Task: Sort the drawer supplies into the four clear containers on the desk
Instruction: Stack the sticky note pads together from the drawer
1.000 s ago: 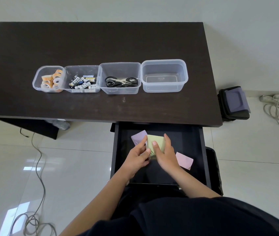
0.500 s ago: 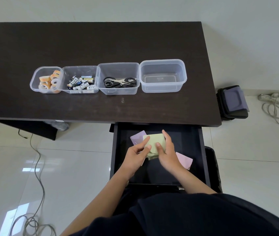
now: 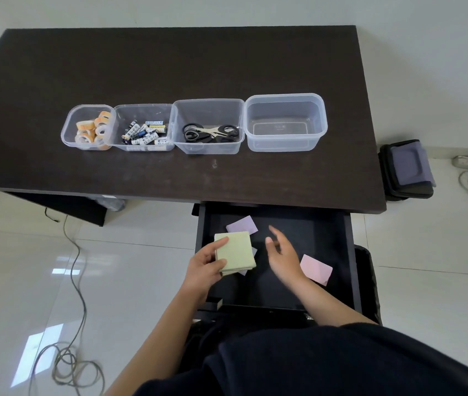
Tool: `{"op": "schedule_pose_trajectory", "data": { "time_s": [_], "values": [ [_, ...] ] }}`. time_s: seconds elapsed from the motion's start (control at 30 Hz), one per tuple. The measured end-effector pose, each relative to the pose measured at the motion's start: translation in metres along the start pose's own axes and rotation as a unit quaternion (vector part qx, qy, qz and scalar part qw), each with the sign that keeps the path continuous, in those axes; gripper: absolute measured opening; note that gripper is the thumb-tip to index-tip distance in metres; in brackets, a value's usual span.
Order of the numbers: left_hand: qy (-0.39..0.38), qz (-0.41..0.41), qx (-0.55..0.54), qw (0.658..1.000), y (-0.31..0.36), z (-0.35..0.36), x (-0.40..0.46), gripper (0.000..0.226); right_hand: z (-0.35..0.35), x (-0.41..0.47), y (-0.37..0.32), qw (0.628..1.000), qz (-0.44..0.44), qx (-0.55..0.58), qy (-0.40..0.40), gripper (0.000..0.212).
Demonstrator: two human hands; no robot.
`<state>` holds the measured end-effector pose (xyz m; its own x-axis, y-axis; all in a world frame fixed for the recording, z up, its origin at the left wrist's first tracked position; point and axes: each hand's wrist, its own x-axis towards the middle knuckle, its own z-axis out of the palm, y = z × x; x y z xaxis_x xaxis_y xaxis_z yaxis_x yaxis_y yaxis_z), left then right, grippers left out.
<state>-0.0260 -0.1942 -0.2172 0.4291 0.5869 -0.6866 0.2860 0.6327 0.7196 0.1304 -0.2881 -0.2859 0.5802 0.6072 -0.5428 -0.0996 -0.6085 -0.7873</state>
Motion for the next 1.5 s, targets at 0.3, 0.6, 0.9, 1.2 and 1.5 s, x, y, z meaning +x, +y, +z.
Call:
{"op": "schedule_pose_trajectory", "data": {
  "time_s": [0.3, 0.6, 0.9, 1.2, 1.5],
  "values": [
    [0.037, 0.005, -0.031, 0.999, -0.009, -0.032, -0.022, 0.047, 0.045, 0.058, -0.001, 0.972, 0.065, -0.223, 0.022, 0.071],
    [0.072, -0.001, -0.039, 0.997, -0.014, -0.039, -0.03, 0.044, 0.075, 0.067, -0.009, 0.97, 0.119, -0.158, 0.144, 0.058],
    [0.05, -0.005, -0.009, 0.999, -0.019, -0.032, -0.014, 0.052, 0.026, 0.02, -0.033, 0.994, -0.019, 0.091, 0.066, 0.038],
    [-0.036, -0.011, 0.023, 0.999, -0.008, -0.003, 0.001, 0.058, -0.023, -0.039, -0.042, 0.982, -0.065, 0.17, 0.058, 0.032],
    [-0.114, -0.009, -0.037, 0.993, -0.004, 0.018, 0.0, 0.063, -0.025, -0.035, -0.038, 0.994, -0.106, 0.002, -0.011, 0.027]
  ]
}}
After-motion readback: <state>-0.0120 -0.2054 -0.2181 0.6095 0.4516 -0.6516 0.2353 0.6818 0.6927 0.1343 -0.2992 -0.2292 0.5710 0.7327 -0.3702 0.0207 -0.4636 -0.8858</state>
